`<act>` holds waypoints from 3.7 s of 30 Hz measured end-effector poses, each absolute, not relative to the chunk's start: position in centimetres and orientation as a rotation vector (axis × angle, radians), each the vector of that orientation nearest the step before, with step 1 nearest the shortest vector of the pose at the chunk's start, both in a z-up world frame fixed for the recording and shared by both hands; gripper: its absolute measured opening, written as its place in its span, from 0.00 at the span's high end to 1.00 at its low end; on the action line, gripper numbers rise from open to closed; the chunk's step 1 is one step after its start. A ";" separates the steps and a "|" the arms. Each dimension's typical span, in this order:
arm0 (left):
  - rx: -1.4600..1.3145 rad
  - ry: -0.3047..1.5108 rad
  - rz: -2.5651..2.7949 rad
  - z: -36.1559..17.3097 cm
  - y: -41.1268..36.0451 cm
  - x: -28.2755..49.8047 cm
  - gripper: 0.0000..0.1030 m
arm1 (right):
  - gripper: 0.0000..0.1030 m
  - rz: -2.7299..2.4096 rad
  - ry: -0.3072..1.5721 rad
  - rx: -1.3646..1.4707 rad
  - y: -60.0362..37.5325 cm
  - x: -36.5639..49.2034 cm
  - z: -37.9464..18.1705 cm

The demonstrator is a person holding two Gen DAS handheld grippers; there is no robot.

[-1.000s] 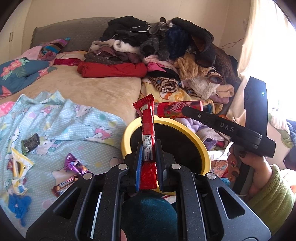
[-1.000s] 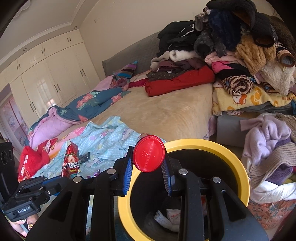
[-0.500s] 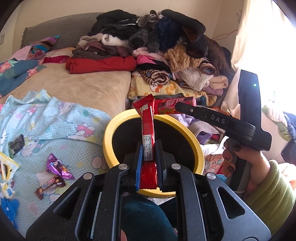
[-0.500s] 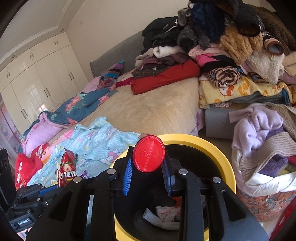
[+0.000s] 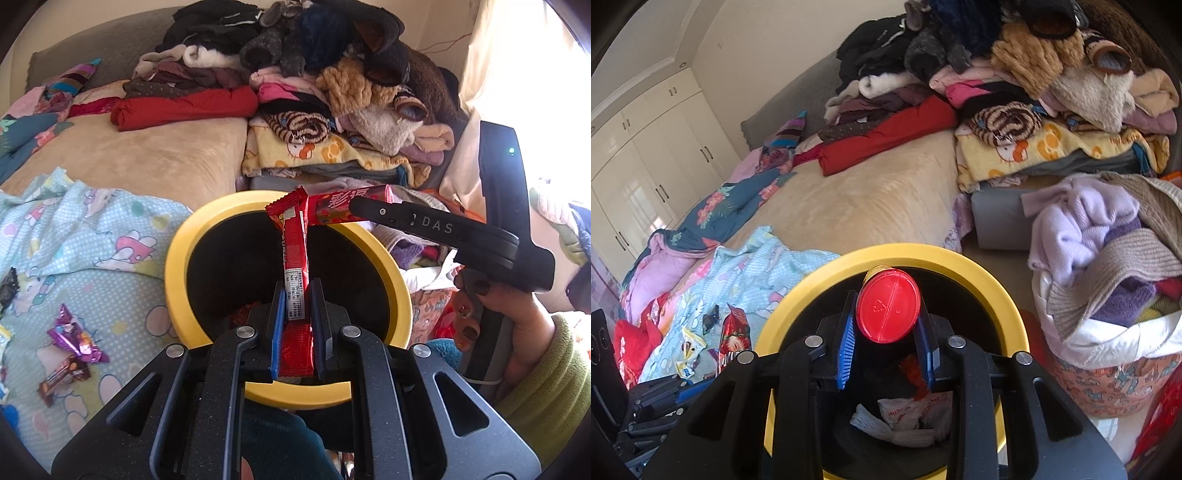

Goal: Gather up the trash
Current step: 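Open the left tool to drop the wrapper while the right tool releases the tube, then move both open tools back over the remaining trash on the sheet, then grasp the yellow-white wrapper with the left tool while the right tool grasps the purple wrapper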

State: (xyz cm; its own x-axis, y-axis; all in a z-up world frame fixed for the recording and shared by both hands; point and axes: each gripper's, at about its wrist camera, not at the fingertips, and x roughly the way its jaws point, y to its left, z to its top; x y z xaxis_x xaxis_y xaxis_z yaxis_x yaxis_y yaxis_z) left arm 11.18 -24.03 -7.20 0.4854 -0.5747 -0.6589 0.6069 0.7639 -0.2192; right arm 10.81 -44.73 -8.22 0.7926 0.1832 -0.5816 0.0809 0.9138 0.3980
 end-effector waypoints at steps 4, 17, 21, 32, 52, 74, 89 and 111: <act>0.054 0.816 -0.712 -8.2 -24.9 12.0 0.92 | 0.73 0.045 0.683 0.432 -45.3 11.0 -9.1; 0.000 0.843 -0.650 -9.5 -24.3 14.0 0.68 | 0.57 0.037 0.716 0.465 -46.2 11.6 -10.5; -0.033 0.793 -0.588 -8.7 -22.6 13.7 0.18 | 0.40 0.039 0.696 0.441 -45.5 11.7 -9.9; -0.079 0.697 -0.475 -6.3 -17.7 12.8 0.11 | 0.28 0.091 0.662 0.362 -41.1 11.9 -7.9; -0.159 0.617 -0.309 -4.2 -9.1 12.2 0.11 | 0.24 0.224 0.645 0.243 -32.6 11.9 -5.8; -0.211 0.572 -0.179 -3.2 -1.4 11.3 0.11 | 0.21 0.371 0.648 0.135 -23.7 11.1 -5.3; -0.265 0.572 -0.080 -3.9 3.6 11.3 0.11 | 0.21 0.436 0.670 0.062 -19.2 11.2 -5.9; -0.315 0.715 -0.028 -9.7 8.6 12.9 0.16 | 0.21 0.410 0.829 0.021 -14.9 17.3 -10.4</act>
State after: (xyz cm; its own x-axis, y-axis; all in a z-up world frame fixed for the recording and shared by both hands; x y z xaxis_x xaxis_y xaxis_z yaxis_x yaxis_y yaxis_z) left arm 12.86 8.59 -9.73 0.7566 -0.1326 -0.6403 -0.0817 0.9524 -0.2938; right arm 17.27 -14.93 -10.39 0.6020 0.3622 -0.7116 -0.3459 0.9215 0.1764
